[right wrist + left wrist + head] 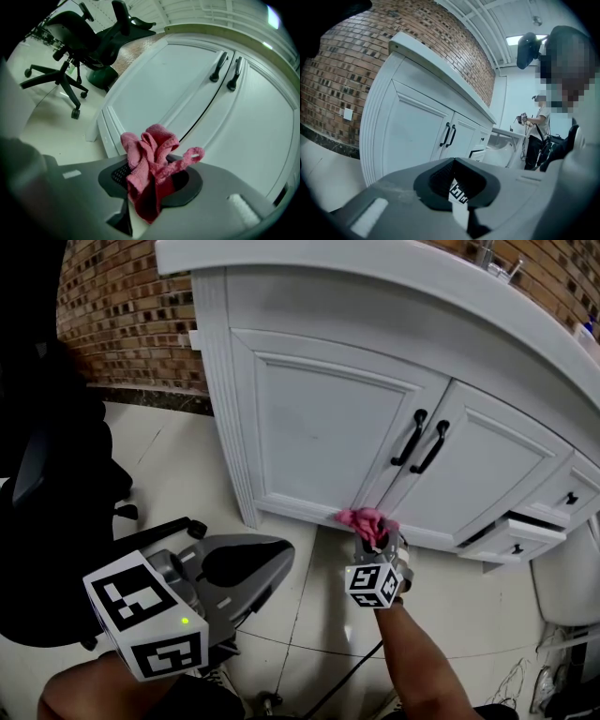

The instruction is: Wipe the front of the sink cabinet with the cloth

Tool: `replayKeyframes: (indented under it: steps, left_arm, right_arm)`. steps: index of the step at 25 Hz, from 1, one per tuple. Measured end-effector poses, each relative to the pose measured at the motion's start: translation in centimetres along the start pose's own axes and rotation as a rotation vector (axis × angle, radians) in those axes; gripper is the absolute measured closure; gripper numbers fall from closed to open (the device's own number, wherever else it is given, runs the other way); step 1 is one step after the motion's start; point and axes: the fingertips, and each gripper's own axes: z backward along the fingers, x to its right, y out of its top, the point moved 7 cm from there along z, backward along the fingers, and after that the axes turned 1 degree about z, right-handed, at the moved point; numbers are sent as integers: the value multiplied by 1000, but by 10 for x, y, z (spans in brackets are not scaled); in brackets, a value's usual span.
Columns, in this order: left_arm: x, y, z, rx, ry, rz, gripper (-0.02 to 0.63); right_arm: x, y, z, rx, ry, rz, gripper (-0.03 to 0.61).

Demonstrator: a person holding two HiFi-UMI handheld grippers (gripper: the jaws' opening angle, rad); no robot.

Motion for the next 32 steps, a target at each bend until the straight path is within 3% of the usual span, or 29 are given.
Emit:
replayKeyframes:
  steps: [14,26,32]
  left_arm:
    - [-6,0,7,-4,22,-6,609]
    - [-10,2,18,8,39,-17,609]
    - [-8,3,19,15,32,-20,609]
  right_arm:
    - [-28,-32,-18,-128,95,-34,440]
    - [-32,-36,-24,-182,94,-77,442]
    - [-24,-30,-23,-273,220,-159,442]
